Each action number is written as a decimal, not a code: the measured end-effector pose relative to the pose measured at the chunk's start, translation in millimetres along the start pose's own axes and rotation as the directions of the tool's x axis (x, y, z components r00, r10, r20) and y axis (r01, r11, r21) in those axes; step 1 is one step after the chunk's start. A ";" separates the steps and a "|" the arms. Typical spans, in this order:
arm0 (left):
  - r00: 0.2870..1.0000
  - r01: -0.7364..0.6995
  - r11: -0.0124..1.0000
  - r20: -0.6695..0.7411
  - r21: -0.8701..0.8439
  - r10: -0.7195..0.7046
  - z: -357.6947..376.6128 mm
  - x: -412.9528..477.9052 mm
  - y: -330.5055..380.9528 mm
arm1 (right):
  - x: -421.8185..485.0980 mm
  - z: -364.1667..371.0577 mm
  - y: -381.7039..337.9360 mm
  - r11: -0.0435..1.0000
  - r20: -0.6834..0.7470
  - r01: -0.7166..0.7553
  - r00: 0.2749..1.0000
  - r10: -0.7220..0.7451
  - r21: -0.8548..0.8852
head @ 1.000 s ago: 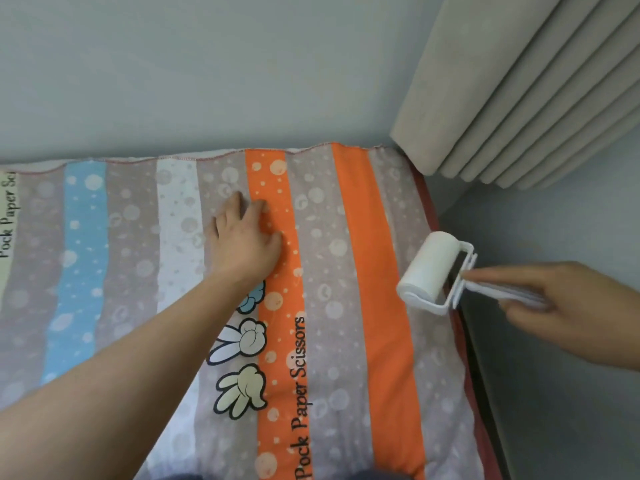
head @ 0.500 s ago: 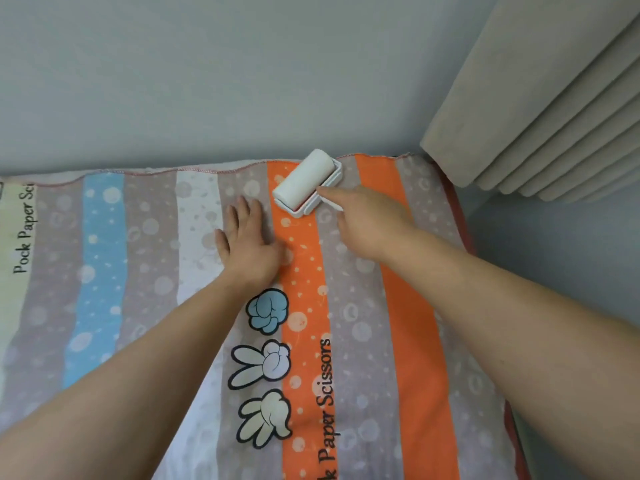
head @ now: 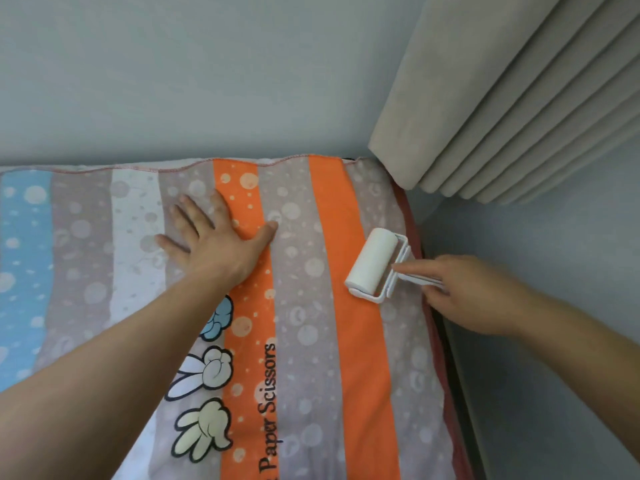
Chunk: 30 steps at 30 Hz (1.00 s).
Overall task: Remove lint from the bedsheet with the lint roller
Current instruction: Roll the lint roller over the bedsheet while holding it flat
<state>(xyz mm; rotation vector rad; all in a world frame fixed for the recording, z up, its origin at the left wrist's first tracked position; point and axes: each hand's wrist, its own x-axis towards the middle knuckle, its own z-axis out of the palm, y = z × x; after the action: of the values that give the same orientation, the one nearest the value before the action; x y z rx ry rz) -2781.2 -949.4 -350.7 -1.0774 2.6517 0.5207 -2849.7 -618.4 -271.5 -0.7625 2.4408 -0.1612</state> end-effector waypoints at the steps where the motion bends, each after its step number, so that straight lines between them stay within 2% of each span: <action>1: 1.000 0.001 1.000 -0.009 0.005 -0.001 0.5 -0.3 1.3 | -6.5 -0.4 8.6 1.000 0.020 -0.013 1.000 0.013 0.007; 7: 0.997 -0.017 1.000 -0.072 -0.019 0.015 0.7 -7.8 17.1 | -41.2 -24.7 46.8 0.999 0.154 -0.032 0.987 0.035 -0.022; 9: 0.991 -0.084 0.996 -0.103 -0.023 0.081 2.2 -15.7 29.3 | -50.6 -37.4 54.0 0.998 0.148 -0.045 0.988 0.037 0.051; 13: 0.964 -0.260 0.965 -0.062 -0.027 0.258 7.3 -32.9 55.4 | -38.1 -51.7 37.2 0.970 -0.044 -0.021 0.999 0.033 0.244; 16: 0.954 -0.299 0.953 -0.034 -0.042 0.298 10.4 -32.3 57.1 | 9.2 -43.2 1.7 0.952 -0.211 0.048 0.977 0.018 0.302; 18: 0.951 -0.310 0.950 -0.006 -0.023 0.310 11.6 -26.5 50.2 | 44.8 -34.2 -22.0 0.948 -0.265 0.078 0.964 0.007 0.307; 22: 0.941 -0.328 0.944 0.095 0.020 0.325 10.4 -19.0 43.4 | 88.7 -28.2 -53.4 0.969 -0.319 0.042 0.947 0.039 0.245; 30: 0.962 -0.258 0.960 0.114 0.106 0.246 21.6 -16.6 64.1 | 64.7 -22.6 -1.0 0.976 -0.161 -0.028 0.985 0.064 0.216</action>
<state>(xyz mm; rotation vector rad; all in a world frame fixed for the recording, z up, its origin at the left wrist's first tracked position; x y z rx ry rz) -2813.1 -887.5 -349.5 -0.6642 2.7067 0.4417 -2905.4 -656.3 -284.0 -0.6176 2.5423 -0.4787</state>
